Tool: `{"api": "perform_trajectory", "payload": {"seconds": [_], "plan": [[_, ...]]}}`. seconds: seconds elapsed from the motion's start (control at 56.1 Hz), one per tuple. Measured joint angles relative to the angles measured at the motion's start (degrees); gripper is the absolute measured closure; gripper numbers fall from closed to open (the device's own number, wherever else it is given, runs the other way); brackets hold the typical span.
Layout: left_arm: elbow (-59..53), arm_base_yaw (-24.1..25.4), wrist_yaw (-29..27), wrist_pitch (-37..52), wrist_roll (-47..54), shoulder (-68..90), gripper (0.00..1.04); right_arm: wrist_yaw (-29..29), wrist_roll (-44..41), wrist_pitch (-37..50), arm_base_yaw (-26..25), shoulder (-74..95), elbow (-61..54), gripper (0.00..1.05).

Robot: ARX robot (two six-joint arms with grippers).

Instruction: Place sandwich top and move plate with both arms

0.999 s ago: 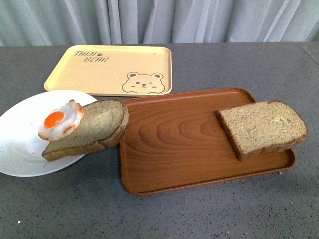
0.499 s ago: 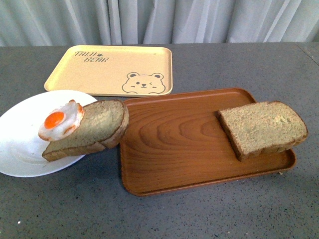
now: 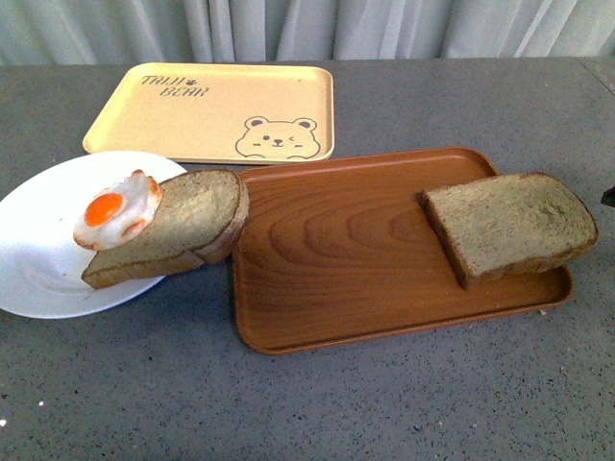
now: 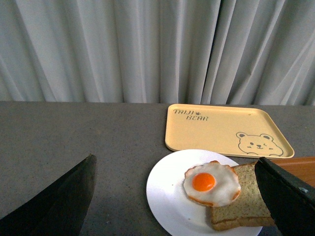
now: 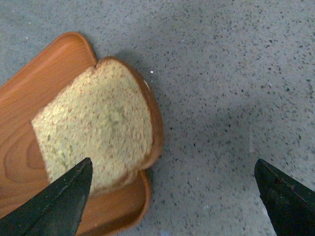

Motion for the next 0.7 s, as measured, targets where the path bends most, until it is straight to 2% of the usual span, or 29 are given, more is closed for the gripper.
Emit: {"api": "perform_trajectory", "payload": {"seconds": [0.357,0.678,0.696], "plan": [[0.0,0.0,0.0,0.0,0.0,0.0,0.09,-0.1,3.7,2.7,6.0,13.3,7.5,0.09],[0.0,0.0,0.0,0.0,0.0,0.0,0.09,0.2,6.0,3.7,7.5,14.6,8.1,0.55],[0.0,0.0,0.0,0.0,0.0,0.0,0.09,-0.1,6.2,3.7,7.5,14.3,8.0,0.6]]}}
